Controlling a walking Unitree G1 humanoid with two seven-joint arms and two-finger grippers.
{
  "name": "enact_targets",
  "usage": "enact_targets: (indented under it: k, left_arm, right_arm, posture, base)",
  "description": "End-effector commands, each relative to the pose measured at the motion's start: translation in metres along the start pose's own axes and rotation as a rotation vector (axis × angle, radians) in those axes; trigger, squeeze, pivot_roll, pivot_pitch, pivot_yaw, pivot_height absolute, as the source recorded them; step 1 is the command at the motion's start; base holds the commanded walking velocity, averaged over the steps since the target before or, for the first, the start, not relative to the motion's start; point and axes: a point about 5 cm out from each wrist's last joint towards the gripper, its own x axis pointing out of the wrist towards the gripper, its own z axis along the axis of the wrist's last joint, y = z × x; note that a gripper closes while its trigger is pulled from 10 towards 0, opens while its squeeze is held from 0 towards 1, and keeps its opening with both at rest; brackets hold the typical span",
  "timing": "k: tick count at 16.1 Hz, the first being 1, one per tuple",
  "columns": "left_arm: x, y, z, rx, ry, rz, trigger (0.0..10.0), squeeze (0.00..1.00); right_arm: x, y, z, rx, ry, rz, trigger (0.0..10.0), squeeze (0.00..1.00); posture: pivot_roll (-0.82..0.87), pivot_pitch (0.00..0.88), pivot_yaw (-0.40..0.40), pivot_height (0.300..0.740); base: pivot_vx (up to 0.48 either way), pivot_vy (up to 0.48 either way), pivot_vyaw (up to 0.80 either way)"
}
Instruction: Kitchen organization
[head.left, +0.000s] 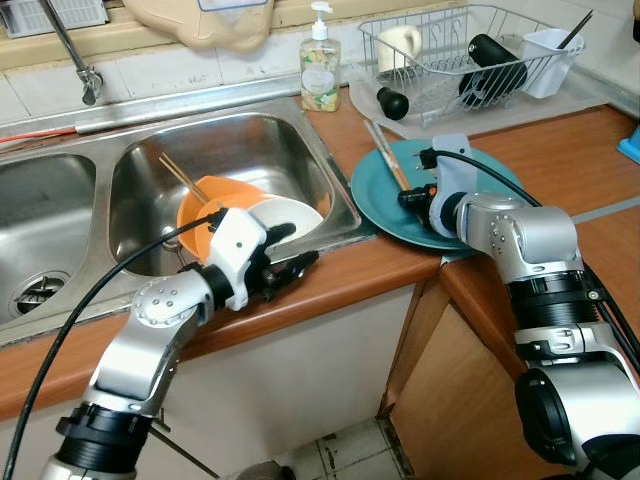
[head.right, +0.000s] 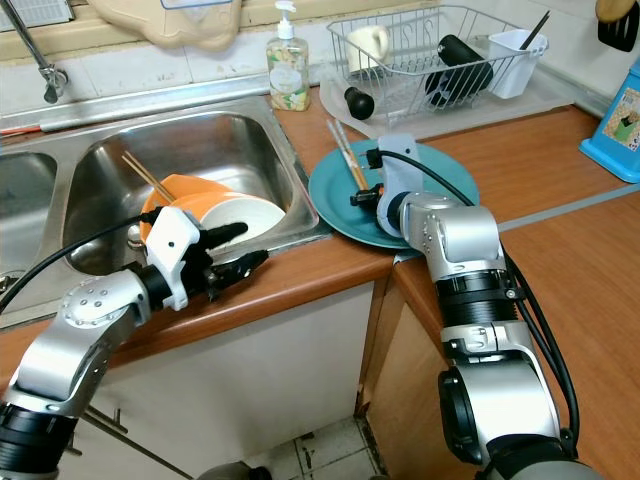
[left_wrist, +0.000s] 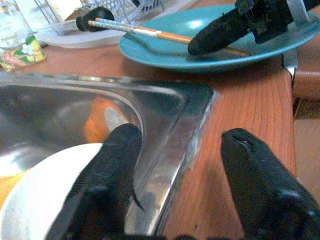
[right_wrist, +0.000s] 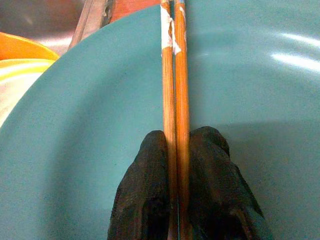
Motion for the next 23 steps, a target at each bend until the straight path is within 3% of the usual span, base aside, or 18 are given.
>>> enact_targets:
  k: [1, 3, 4, 5, 10, 12, 13, 14, 15, 16, 17, 18, 23]
  left_arm:
    - [0.001, 0.007, 0.004, 0.001, -0.009, 0.027, 10.0, 0.94]
    - [0.005, 0.009, 0.014, -0.069, -0.073, 0.032, 10.0, 0.24]
    - [0.007, 0.010, 0.019, -0.127, -0.117, 0.033, 10.0, 0.06]
    - [0.009, 0.012, 0.024, -0.202, -0.164, 0.031, 10.0, 0.00]
    - [0.024, 0.002, 0.039, -0.388, -0.275, -0.077, 10.0, 0.00]
    - [0.027, 0.001, 0.045, -0.516, -0.337, -0.118, 10.0, 0.00]
    - [0.027, -0.001, 0.045, -0.556, -0.350, -0.146, 8.9, 0.00]
    - [0.029, -0.002, 0.043, -0.585, -0.348, -0.156, 3.7, 0.00]
    - [0.030, -0.002, 0.041, -0.609, -0.345, -0.158, 2.2, 0.00]
    - [0.031, -0.002, 0.040, -0.625, -0.343, -0.159, 2.2, 0.00]
    - [0.034, -0.003, 0.038, -0.654, -0.337, -0.151, 0.7, 0.00]
    - [0.034, -0.003, 0.038, -0.662, -0.335, -0.150, 0.0, 0.00]
    - [0.033, 0.004, 0.039, -0.797, -0.393, -0.145, 0.0, 0.00]
  right_arm:
    - [-0.002, -0.001, 0.004, 0.011, -0.046, 0.006, 0.0, 0.00]
    - [-0.010, -0.001, 0.014, 0.016, -0.152, 0.029, 0.0, 0.00]
    - [-0.016, -0.001, 0.019, 0.019, -0.211, 0.050, 0.0, 0.00]
    - [-0.026, 0.002, 0.027, 0.001, -0.313, 0.104, 0.0, 0.00]
    - [-0.062, 0.022, 0.021, -0.212, -0.436, 0.263, 0.0, 0.00]
    - [-0.074, 0.044, 0.003, -0.297, -0.417, 0.389, 0.0, 0.00]
    - [-0.076, 0.054, -0.006, -0.322, -0.400, 0.430, 0.0, 0.00]
    - [-0.078, 0.066, -0.014, -0.338, -0.389, 0.471, 0.0, 0.00]
    - [-0.079, 0.073, -0.018, -0.345, -0.389, 0.493, 0.0, 0.00]
    - [-0.079, 0.075, -0.018, -0.346, -0.390, 0.499, 0.0, 0.00]
    - [-0.080, 0.079, -0.018, -0.348, -0.395, 0.508, 0.0, 0.00]
    - [-0.081, 0.080, -0.019, -0.350, -0.396, 0.510, 0.0, 0.00]
    - [-0.079, 0.087, -0.022, -0.359, -0.390, 0.512, 0.0, 0.00]
  posture:
    - [-0.12, 0.000, 0.078, 0.740]
    - [-0.12, 0.000, 0.081, 0.740]
    - [-0.12, 0.000, 0.082, 0.740]
    - [-0.12, 0.000, 0.081, 0.740]
    - [-0.14, 0.000, 0.094, 0.740]
    - [-0.15, 0.000, 0.113, 0.740]
    - [-0.15, 0.000, 0.118, 0.740]
    - [-0.15, 0.000, 0.124, 0.740]
    - [-0.15, 0.000, 0.128, 0.740]
    - [-0.15, 0.000, 0.129, 0.740]
    - [-0.15, 0.000, 0.130, 0.740]
    - [-0.15, 0.000, 0.130, 0.740]
    - [-0.15, 0.000, 0.133, 0.740]
  base:
    - [0.000, 0.000, 0.00]
    - [0.000, 0.000, 0.00]
    - [0.000, 0.000, 0.00]
    - [0.000, 0.000, 0.00]
    - [0.000, 0.000, 0.00]
    - [0.000, 0.000, 0.00]
    - [0.000, 0.000, 0.00]
    - [0.000, 0.000, 0.00]
    - [0.000, 0.000, 0.00]
    - [0.000, 0.000, 0.00]
    - [0.000, 0.000, 0.00]
    - [0.000, 0.000, 0.00]
    - [0.000, 0.000, 0.00]
